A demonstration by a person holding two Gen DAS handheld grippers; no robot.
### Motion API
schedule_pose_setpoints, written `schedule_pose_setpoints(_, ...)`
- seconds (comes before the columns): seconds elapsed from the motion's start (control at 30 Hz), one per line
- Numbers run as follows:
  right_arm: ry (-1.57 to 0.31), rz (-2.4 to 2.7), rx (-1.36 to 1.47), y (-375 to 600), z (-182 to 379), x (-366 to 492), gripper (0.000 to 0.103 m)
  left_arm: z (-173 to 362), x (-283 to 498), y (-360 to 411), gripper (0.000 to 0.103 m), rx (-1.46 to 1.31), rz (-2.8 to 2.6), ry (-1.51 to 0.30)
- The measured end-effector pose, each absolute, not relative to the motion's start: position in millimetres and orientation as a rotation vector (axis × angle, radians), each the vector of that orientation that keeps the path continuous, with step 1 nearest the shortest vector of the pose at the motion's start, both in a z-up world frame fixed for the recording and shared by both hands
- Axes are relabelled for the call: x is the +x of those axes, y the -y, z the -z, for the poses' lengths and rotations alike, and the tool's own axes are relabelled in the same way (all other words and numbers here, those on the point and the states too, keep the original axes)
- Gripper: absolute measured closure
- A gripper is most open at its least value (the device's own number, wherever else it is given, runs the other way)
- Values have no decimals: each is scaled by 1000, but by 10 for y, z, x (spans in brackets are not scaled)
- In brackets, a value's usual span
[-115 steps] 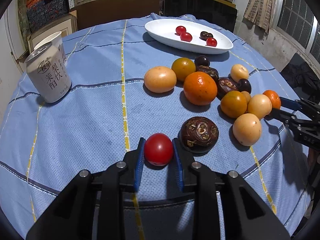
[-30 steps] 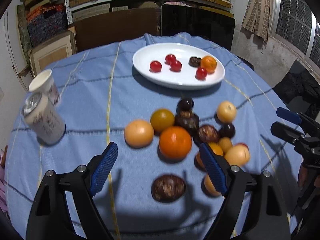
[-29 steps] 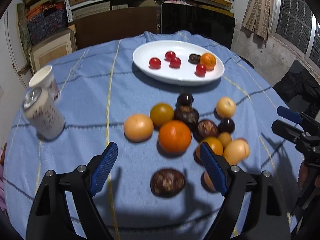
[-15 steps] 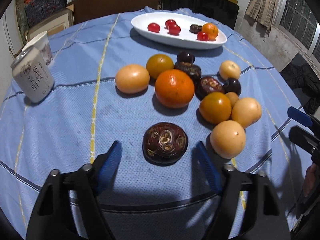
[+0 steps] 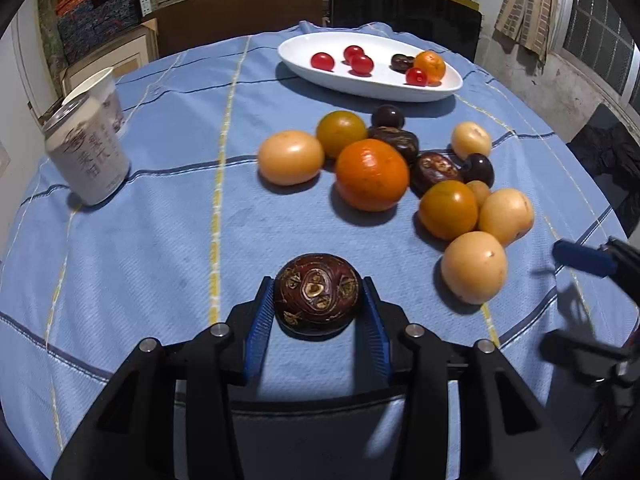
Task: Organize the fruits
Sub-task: 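Grasp a brown patterned fruit with the left tool while the right tool grasps a pale yellow fruit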
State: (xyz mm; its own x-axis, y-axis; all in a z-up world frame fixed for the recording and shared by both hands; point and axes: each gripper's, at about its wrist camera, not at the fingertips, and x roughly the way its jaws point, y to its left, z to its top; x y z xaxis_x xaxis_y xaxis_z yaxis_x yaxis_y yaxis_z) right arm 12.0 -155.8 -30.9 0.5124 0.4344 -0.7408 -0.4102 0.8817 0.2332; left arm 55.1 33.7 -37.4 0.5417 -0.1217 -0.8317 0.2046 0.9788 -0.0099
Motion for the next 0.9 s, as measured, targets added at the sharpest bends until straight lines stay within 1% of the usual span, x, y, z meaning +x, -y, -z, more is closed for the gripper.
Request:
schedule_pose_setpoints(0.03, -920, -509, 33, 1506, 347, 163, 30, 372, 548, -359, 61, 88, 192, -979)
schedule_pose_setpoints(0.07, -934, -506, 38, 1466, 382, 188, 36, 371, 540, -388, 61, 82, 192, -978)
schedule_pose_setpoints(0.1, -951, -494, 47, 1425, 426, 242, 38, 369, 532, -418, 61, 76, 191, -977)
schedule_pose_setpoints(0.27, -956, -443, 69, 1315, 485, 376, 38, 370, 516, -500, 61, 56, 193, -972)
schedule_pose_setpoints(0.3, -948, -431, 60, 1277, 486, 394, 40, 370, 517, -500, 61, 55, 194, -971)
schedule_pose_setpoints(0.33, -946, -417, 49, 1254, 489, 414, 43, 373, 516, -497, 61, 56, 192, -971)
schedule_pose_setpoints(0.37, -943, -397, 41, 1235, 493, 431, 49, 374, 516, -491, 61, 60, 190, -969)
schedule_pose_setpoints(0.4, -941, -383, 39, 1234, 495, 465, 58, 375, 515, -497, 61, 61, 191, -969)
schedule_pose_setpoints(0.43, -941, -360, 29, 1232, 493, 483, 64, 376, 513, -495, 61, 65, 190, -967)
schedule_pose_setpoints(0.7, -973, -437, 69, 1405, 445, 337, 64, 338, 477, -491, 61, 46, 205, -967)
schedule_pose_setpoints(0.9, -921, -515, 141, 1686, 191, 184, 64, 162, 397, -419, 61, 67, 234, -931)
